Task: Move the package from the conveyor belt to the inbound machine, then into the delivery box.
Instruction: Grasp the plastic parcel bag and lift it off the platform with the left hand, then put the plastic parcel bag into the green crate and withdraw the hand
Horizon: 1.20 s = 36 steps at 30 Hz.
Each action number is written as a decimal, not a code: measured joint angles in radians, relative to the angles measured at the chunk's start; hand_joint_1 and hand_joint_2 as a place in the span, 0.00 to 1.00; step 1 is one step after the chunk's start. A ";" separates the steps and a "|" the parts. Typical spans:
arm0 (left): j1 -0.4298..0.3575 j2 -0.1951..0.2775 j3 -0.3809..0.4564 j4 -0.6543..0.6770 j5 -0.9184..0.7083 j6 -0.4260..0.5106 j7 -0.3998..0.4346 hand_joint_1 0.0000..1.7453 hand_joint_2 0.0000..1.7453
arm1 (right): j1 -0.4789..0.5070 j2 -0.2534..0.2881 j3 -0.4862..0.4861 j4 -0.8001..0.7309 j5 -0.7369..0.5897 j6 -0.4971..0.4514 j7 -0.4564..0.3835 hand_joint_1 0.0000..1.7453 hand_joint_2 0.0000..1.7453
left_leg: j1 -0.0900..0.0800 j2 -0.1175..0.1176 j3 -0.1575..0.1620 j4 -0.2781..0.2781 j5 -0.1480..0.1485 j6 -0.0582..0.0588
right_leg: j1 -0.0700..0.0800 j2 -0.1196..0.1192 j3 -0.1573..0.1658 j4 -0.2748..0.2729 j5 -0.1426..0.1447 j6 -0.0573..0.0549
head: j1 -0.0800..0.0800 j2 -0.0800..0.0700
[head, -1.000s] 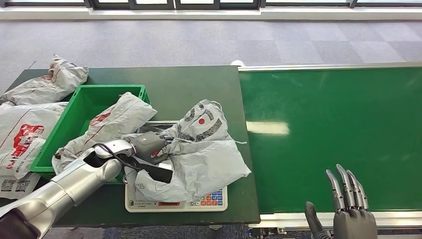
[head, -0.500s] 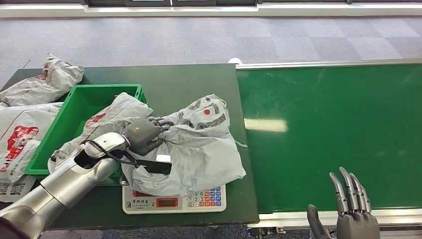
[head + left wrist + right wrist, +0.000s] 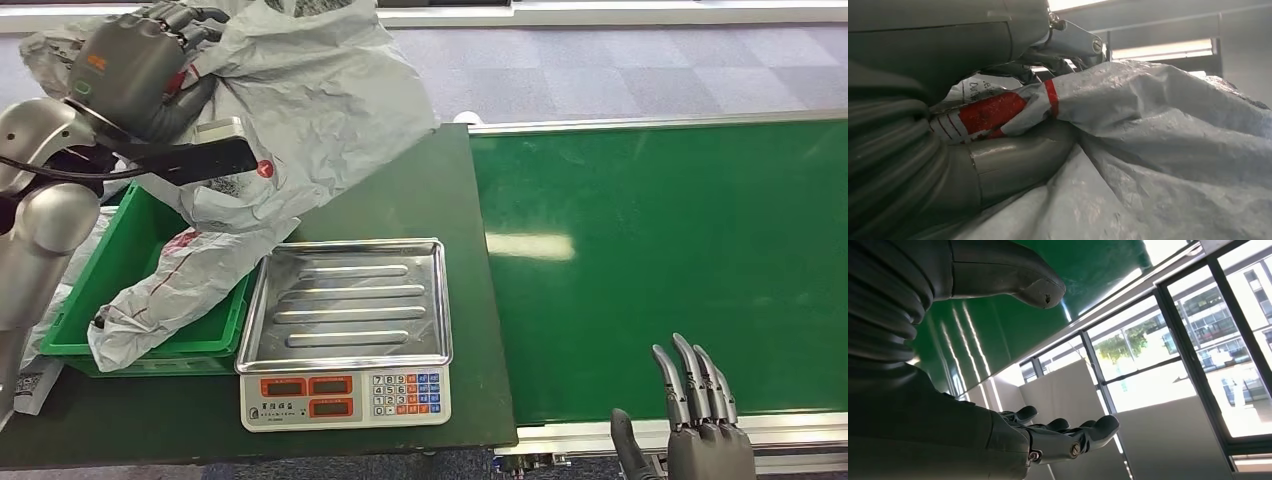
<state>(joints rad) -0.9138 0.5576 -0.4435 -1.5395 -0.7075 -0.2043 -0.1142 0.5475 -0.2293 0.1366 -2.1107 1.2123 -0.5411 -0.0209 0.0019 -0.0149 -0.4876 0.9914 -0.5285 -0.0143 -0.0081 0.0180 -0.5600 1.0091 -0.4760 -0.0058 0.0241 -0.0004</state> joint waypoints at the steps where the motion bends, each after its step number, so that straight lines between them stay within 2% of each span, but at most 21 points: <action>1: 0.009 0.010 0.019 -0.005 -0.010 0.008 0.000 1.00 1.00 | -0.004 0.003 0.000 0.001 0.000 0.003 -0.002 0.00 1.00 | 0.000 0.000 0.000 0.000 0.000 0.000 | 0.000 0.000 0.000 0.000 0.000 0.000 | 0.000 0.000; 4: 0.066 0.037 0.079 -0.012 -0.034 0.029 -0.009 1.00 1.00 | -0.011 0.012 0.000 0.005 0.001 0.011 -0.008 0.00 1.00 | 0.000 0.000 0.000 0.000 0.000 -0.001 | 0.000 0.000 0.000 0.001 0.000 0.000 | 0.000 0.000; 11: 0.271 0.080 0.197 -0.010 -0.061 0.046 -0.042 1.00 1.00 | -0.011 0.032 -0.001 0.006 0.006 0.028 -0.012 0.00 1.00 | 0.000 0.001 0.000 0.000 0.001 -0.001 | 0.000 0.002 -0.001 0.001 0.000 0.000 | 0.000 0.000; 21: 0.553 0.092 0.353 0.023 -0.139 0.101 -0.066 1.00 1.00 | -0.012 0.057 -0.006 0.006 0.019 0.053 -0.013 0.00 1.00 | 0.000 0.003 -0.003 0.000 0.000 -0.001 | 0.000 0.004 -0.005 0.001 0.000 0.000 | 0.000 0.000; 26: 0.633 0.087 0.421 0.032 -0.185 0.114 -0.057 1.00 1.00 | -0.014 0.063 -0.008 0.006 0.022 0.058 -0.014 0.00 1.00 | 0.000 0.003 -0.004 0.000 0.000 -0.001 | 0.000 0.004 -0.005 0.001 0.000 0.000 | 0.000 0.000; 30: 0.691 0.060 0.488 0.047 -0.295 0.163 -0.053 1.00 1.00 | -0.018 0.073 -0.008 0.006 0.031 0.066 -0.018 0.00 1.00 | 0.000 0.004 -0.004 0.000 0.000 -0.001 | 0.000 0.004 -0.006 0.001 0.000 0.000 | 0.000 0.000; 36: 0.725 0.022 0.540 0.064 -0.340 0.184 -0.055 1.00 1.00 | -0.025 0.085 -0.008 0.007 0.037 0.071 -0.021 0.00 1.00 | 0.000 0.003 -0.004 0.000 0.000 -0.001 | 0.000 0.003 -0.005 0.001 0.000 0.000 | 0.000 0.000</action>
<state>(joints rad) -0.1888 0.5794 0.0964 -1.4753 -1.0478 -0.0206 -0.1696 0.5225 -0.1438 0.1282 -2.1038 1.2490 -0.4705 -0.0420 0.0018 -0.0121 -0.4918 0.9912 -0.5282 -0.0151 -0.0082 0.0212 -0.5651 1.0098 -0.4759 -0.0061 0.0240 -0.0004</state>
